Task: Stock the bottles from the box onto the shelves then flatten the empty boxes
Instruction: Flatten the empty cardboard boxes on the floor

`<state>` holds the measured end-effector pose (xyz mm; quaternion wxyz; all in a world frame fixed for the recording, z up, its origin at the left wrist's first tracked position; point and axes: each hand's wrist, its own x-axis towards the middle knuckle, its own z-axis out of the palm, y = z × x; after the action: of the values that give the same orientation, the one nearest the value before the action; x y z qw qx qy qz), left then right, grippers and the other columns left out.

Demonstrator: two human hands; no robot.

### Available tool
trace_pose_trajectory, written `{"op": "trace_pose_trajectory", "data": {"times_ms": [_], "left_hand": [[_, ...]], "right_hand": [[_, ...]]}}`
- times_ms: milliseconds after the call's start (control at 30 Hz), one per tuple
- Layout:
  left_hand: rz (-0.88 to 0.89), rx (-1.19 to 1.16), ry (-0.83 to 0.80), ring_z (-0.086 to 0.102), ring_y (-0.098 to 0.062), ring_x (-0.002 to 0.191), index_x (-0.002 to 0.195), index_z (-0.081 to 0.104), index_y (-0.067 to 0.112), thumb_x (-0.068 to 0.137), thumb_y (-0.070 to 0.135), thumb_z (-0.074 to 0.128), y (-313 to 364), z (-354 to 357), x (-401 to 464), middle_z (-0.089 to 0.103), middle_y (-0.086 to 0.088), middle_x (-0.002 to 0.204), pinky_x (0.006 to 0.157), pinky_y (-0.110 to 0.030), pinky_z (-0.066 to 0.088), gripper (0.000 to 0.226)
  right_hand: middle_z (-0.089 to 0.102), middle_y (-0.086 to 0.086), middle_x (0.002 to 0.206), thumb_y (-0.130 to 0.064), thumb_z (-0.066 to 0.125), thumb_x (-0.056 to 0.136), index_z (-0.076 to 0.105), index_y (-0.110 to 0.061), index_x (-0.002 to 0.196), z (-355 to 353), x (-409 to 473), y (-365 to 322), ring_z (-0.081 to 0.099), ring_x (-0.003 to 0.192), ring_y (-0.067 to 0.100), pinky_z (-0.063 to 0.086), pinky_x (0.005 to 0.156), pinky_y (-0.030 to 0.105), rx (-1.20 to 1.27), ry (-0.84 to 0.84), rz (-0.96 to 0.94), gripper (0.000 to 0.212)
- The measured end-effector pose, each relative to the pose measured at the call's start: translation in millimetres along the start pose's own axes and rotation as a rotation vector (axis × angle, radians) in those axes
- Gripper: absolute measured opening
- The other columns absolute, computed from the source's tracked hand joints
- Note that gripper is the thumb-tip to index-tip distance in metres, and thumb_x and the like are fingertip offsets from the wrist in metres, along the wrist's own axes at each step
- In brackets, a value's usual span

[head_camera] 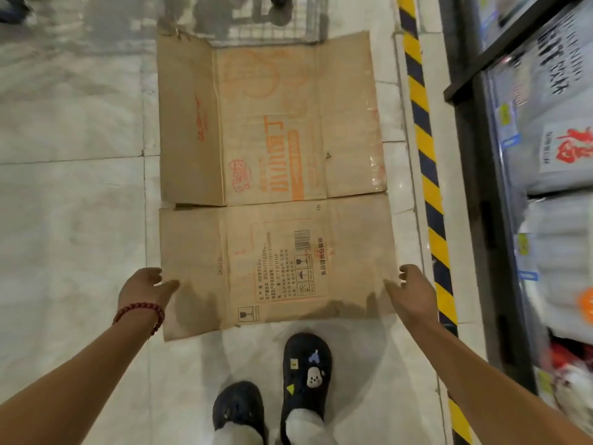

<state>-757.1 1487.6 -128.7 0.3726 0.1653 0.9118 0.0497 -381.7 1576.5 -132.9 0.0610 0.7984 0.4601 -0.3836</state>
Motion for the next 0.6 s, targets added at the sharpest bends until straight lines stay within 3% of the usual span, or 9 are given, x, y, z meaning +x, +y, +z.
{"op": "trace_pose_trajectory", "data": {"times_ms": [200, 300, 367, 500, 600], "left_hand": [[0.19, -0.057, -0.195, 0.056, -0.024, 0.115, 0.12, 0.06, 0.005, 0.081, 0.02, 0.071, 85.7, -94.7, -120.5, 0.062, -0.01, 0.122, 0.1, -0.033, 0.04, 0.043], [0.272, -0.065, -0.262, 0.056, -0.022, 0.113, 0.119, 0.06, 0.006, 0.083, 0.02, 0.07, 131.7, -144.7, -185.7, 0.061, -0.006, 0.119, 0.093, -0.026, 0.039, 0.04], [0.292, -0.116, -0.321, 0.06, -0.022, 0.104, 0.117, 0.061, 0.006, 0.083, 0.02, 0.069, 163.3, -177.7, -230.4, 0.063, -0.009, 0.116, 0.089, -0.028, 0.042, 0.038], [0.376, -0.174, -0.411, 0.062, -0.02, 0.091, 0.115, 0.06, 0.006, 0.086, 0.019, 0.067, 213.9, -232.6, -316.4, 0.064, -0.012, 0.113, 0.079, -0.027, 0.044, 0.033], [0.515, -0.208, -0.464, 0.063, -0.018, 0.087, 0.113, 0.061, 0.008, 0.087, 0.019, 0.065, 236.6, -263.0, -374.7, 0.065, -0.01, 0.11, 0.073, -0.023, 0.044, 0.029]], "right_hand": [[0.055, 0.011, 0.13, -0.01, 0.053, 0.09, 0.052, -0.007, 0.128, -110.0, -103.6, -60.9, 0.052, 0.116, 0.026, 0.039, 0.088, 0.029, 0.151, -0.138, -0.005, 0.038], [0.054, 0.011, 0.131, -0.012, 0.053, 0.091, 0.051, -0.008, 0.129, -170.3, -156.0, -87.4, 0.051, 0.118, 0.026, 0.038, 0.088, 0.029, 0.213, -0.204, -0.025, 0.038], [0.055, 0.012, 0.13, -0.012, 0.055, 0.09, 0.053, -0.008, 0.126, -210.2, -189.8, -103.6, 0.053, 0.117, 0.027, 0.042, 0.091, 0.033, 0.325, -0.224, -0.009, 0.037], [0.059, 0.009, 0.122, -0.016, 0.056, 0.088, 0.058, -0.016, 0.118, -285.5, -261.6, -125.0, 0.057, 0.11, 0.025, 0.046, 0.093, 0.039, 0.482, -0.205, -0.066, 0.03], [0.062, 0.007, 0.113, -0.017, 0.057, 0.089, 0.058, -0.025, 0.107, -336.0, -316.3, -127.5, 0.061, 0.1, 0.021, 0.048, 0.082, 0.034, 0.588, -0.136, -0.153, 0.02]]}}
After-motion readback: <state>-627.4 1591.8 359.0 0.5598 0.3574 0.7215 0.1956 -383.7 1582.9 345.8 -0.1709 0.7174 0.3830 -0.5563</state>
